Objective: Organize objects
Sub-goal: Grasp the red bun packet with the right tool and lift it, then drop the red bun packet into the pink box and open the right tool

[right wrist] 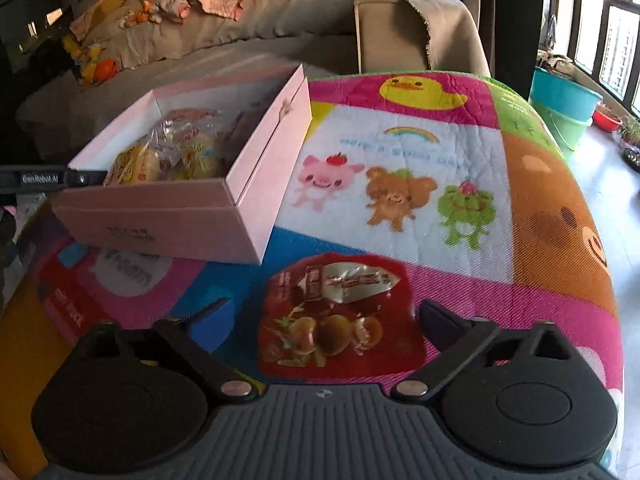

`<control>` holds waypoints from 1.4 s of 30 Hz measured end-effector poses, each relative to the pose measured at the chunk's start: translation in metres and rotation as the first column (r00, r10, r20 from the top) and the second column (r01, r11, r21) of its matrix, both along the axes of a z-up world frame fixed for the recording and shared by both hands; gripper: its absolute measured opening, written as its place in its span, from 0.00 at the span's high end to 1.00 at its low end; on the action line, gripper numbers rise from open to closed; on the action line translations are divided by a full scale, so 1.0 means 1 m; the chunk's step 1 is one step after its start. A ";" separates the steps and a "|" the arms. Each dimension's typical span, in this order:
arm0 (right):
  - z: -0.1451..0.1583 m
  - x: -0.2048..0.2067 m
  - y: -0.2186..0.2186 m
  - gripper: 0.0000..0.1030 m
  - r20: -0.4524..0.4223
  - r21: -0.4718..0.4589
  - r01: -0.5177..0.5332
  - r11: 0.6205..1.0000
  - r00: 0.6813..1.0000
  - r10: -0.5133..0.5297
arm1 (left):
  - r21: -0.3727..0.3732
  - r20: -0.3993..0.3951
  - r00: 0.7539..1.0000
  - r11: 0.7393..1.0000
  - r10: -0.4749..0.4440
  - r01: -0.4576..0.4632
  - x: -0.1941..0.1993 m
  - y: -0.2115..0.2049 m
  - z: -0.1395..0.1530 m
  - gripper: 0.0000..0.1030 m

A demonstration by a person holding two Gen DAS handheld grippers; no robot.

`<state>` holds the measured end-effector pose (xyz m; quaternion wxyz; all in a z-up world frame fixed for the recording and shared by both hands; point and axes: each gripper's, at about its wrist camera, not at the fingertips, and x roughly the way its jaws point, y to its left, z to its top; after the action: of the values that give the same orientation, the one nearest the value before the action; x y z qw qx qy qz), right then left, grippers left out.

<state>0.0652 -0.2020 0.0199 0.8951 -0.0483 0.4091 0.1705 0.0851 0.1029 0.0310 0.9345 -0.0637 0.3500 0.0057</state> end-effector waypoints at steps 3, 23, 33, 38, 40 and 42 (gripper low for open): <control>0.005 -0.008 0.001 0.25 -0.008 -0.023 -0.004 1.000 1.000 0.004 | 0.000 0.000 1.000 1.000 0.001 -0.001 -0.001 0.000 0.001 0.82; 0.156 -0.046 0.045 0.25 0.238 0.015 -0.116 0.993 0.965 0.110 | -0.008 0.010 1.000 1.000 -0.006 0.007 -0.004 0.002 0.001 0.81; 0.192 0.059 0.105 0.23 0.347 0.206 -0.110 0.972 0.937 0.032 | -0.014 0.013 1.000 1.000 -0.013 0.013 -0.004 0.004 0.001 0.81; 0.155 0.091 0.111 0.13 0.252 0.214 -0.052 0.975 0.968 -0.004 | -0.025 0.011 1.000 0.999 -0.020 0.021 -0.003 0.008 0.000 0.81; 0.142 0.084 0.102 0.12 0.248 0.180 -0.041 0.983 0.969 -0.005 | -0.034 0.010 1.000 0.999 -0.021 0.021 -0.002 0.009 -0.001 0.80; 0.131 0.068 0.091 0.11 0.268 0.125 -0.036 0.991 0.963 0.002 | -0.028 0.015 1.000 0.999 -0.022 0.023 -0.002 0.008 -0.002 0.80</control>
<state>0.1336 -0.1105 0.1510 0.9417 -0.0168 0.2723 0.1971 0.0834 0.1113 0.0292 0.9362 -0.0731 0.3437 -0.0103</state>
